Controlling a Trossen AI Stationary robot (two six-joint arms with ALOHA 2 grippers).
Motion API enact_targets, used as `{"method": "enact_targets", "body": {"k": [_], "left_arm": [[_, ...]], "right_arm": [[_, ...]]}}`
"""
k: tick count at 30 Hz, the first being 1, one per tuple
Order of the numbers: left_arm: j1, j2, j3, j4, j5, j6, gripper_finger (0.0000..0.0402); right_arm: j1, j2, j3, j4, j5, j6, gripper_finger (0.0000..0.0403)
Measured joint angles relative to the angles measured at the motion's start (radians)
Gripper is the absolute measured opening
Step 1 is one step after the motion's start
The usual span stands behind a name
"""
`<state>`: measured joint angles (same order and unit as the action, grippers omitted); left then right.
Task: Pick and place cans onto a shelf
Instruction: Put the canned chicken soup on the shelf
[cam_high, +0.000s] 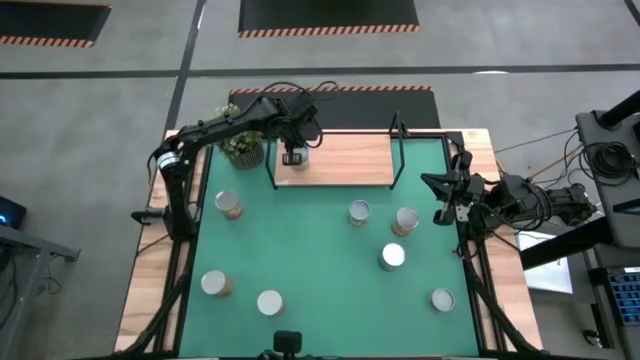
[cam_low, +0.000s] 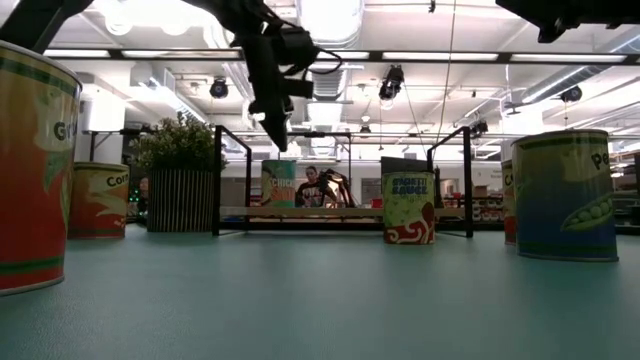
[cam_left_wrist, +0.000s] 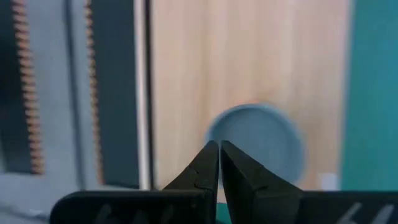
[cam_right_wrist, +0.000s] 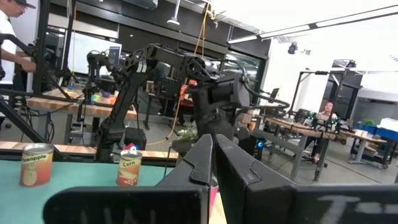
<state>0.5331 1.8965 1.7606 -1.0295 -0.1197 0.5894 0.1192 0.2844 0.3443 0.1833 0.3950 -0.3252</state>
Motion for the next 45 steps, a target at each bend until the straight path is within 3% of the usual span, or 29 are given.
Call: {"method": "enact_targets", "body": {"k": [4,16,25,45], "left_arm": [[-0.002,0.0,-0.001,-0.026,0.055,-0.027,0.0],[0.014,0.04,-0.049,-0.006,0.053,-0.06,0.0],[0.027,0.046,-0.049,0.006,-0.071,-0.018,0.0],[0.088,0.047,-0.049,0.074,-0.081,0.036,0.0]], "right_arm": [[0.0,0.0,0.0,0.0,0.0,-0.006,0.0009],[0.0,0.0,0.0,-0.001,0.0,-0.008,0.0009],[0.0,0.0,0.0,-0.002,0.0,-0.008,0.0009],[0.0,0.0,0.0,-0.006,0.0,-0.016,0.0009]]}}
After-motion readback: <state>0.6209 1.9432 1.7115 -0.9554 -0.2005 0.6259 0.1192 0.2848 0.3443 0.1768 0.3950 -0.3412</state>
